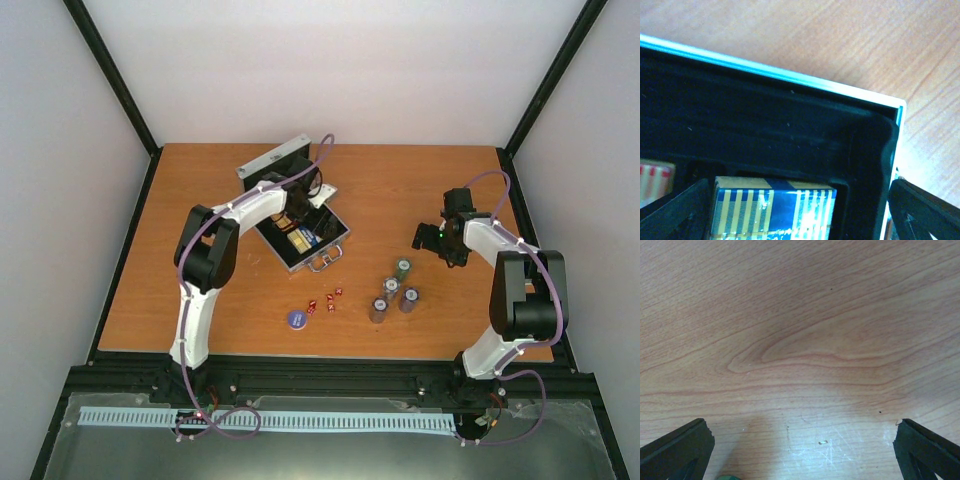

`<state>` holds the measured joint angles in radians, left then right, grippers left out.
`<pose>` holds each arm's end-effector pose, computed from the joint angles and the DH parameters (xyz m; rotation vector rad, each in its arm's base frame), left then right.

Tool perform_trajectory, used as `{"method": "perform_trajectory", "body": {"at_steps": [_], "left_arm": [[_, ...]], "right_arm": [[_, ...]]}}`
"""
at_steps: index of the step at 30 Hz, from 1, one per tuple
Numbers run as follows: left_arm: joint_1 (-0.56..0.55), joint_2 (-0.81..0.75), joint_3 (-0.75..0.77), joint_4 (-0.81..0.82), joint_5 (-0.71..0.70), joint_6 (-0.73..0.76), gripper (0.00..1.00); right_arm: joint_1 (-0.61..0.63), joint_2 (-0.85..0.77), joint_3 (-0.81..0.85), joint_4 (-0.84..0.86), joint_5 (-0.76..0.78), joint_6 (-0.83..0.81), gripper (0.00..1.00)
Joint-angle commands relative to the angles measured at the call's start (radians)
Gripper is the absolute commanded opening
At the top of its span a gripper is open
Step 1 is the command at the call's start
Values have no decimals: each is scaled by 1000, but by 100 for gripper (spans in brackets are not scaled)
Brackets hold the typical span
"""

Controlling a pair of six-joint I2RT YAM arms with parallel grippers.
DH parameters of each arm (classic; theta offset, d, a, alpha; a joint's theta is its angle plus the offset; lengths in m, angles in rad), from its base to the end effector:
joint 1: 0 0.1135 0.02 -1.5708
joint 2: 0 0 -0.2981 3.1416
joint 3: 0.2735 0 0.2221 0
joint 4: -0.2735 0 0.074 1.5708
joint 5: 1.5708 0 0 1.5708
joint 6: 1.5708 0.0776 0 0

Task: Pack up texas hold em set

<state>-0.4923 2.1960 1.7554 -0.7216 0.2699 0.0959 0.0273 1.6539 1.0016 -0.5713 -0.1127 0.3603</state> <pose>0.4067 -0.2416 0.1817 0.8729 2.6144 -0.4792 0.3022 0.0170 0.1863 0.4386 2.7776 0.2506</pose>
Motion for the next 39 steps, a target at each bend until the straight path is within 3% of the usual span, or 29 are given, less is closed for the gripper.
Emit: {"method": "perform_trajectory", "body": {"at_steps": [1, 9, 22, 33, 39], "left_arm": [[9, -61, -43, -22, 89, -27, 99], [9, -113, -97, -10, 73, -37, 100], [9, -142, 48, -128, -42, -32, 100], [9, -354, -136, -172, -43, -120, 100], [9, -459, -266, -168, -70, -130, 100]], "right_arm": [[-6, -9, 18, 10, 4, 5, 99], [-6, -12, 7, 23, -13, 3, 99], [21, -61, 22, -5, 0, -16, 97], [200, -219, 14, -140, 57, -6, 91], [228, -202, -24, -144, 29, 17, 83]]}}
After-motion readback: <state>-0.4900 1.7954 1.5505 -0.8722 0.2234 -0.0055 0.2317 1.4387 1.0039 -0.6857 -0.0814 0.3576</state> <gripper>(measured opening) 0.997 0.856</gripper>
